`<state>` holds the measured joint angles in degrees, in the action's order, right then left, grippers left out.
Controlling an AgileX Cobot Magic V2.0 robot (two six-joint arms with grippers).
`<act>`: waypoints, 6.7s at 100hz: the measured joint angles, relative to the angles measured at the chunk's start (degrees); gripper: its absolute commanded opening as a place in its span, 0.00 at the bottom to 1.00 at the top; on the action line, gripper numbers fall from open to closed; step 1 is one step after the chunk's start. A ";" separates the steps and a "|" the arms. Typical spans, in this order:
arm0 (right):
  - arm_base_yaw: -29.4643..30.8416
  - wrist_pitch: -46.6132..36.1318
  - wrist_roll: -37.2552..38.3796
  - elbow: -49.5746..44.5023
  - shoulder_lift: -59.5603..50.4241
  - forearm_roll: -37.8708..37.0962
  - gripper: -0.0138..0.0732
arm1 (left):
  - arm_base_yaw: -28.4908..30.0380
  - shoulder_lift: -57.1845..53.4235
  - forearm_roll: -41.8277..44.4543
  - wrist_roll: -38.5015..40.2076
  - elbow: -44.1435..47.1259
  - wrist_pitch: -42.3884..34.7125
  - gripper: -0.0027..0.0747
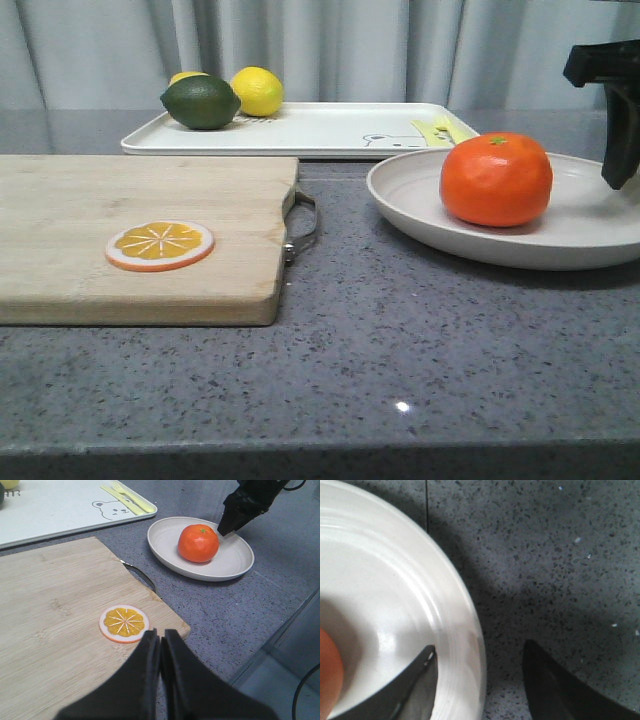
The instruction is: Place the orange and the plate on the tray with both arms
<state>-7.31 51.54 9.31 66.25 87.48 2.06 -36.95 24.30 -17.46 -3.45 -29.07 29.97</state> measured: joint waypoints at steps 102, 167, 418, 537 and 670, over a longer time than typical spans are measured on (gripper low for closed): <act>0.00 0.35 0.10 0.49 2.49 1.22 0.10 | 0.00 0.00 0.00 0.00 0.00 0.00 0.01; 0.00 3.86 -1.30 13.87 4.20 9.14 0.10 | 0.00 0.00 0.00 0.00 0.00 0.00 0.01; -0.14 20.34 -0.53 93.69 54.79 17.96 0.19 | 0.00 0.00 0.00 0.00 0.00 -5.27 0.01; -0.14 20.92 -3.68 58.32 17.50 14.86 0.09 | 0.00 0.00 -0.10 0.00 0.00 -4.11 0.01; -0.14 -8.08 -8.56 -16.27 -36.25 8.16 0.09 | 0.00 -3.70 -0.10 0.00 0.00 -0.81 0.01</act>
<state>-7.45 43.46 0.75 49.99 51.23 10.22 -36.95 20.60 -17.56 -3.45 -29.07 29.16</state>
